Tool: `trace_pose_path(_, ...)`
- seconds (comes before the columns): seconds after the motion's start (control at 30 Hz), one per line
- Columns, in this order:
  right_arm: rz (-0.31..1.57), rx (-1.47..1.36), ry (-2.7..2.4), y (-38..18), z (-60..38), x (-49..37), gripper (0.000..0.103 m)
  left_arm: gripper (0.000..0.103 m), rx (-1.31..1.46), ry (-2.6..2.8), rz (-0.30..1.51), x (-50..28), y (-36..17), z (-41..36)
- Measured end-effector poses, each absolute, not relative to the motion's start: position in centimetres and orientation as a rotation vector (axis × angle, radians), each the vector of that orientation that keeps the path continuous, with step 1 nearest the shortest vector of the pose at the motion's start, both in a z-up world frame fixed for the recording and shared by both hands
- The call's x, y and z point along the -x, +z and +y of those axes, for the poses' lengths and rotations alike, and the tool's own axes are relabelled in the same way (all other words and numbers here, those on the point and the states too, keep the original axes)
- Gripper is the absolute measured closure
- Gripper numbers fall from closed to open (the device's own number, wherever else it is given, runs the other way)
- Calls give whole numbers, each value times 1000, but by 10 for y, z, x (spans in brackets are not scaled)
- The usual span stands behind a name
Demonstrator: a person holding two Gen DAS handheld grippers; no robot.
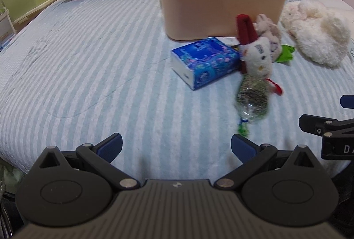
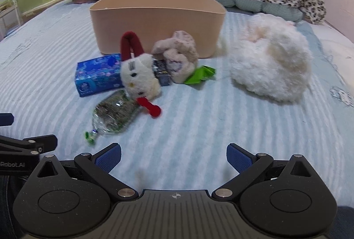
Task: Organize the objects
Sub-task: 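Move both tools toward the pile of items beside the beige basket, then grasp the blue tissue pack with left tool while right tool grasps the herb bag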
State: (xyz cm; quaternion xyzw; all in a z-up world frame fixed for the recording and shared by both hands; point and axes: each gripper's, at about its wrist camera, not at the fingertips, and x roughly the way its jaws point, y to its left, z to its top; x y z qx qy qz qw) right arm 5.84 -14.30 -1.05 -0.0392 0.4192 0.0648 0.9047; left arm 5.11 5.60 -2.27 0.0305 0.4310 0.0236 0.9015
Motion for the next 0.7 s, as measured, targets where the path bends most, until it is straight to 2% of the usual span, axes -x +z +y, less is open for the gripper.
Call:
trace_pose_path(0.47,915,-3,246,-34,-99,-112,1,0,-61,60,906,-104,-35,91)
trace_pose_path(0.7,955,-87,210,-51,-88,-137,8,0,-82,54,895,-126,-35,102)
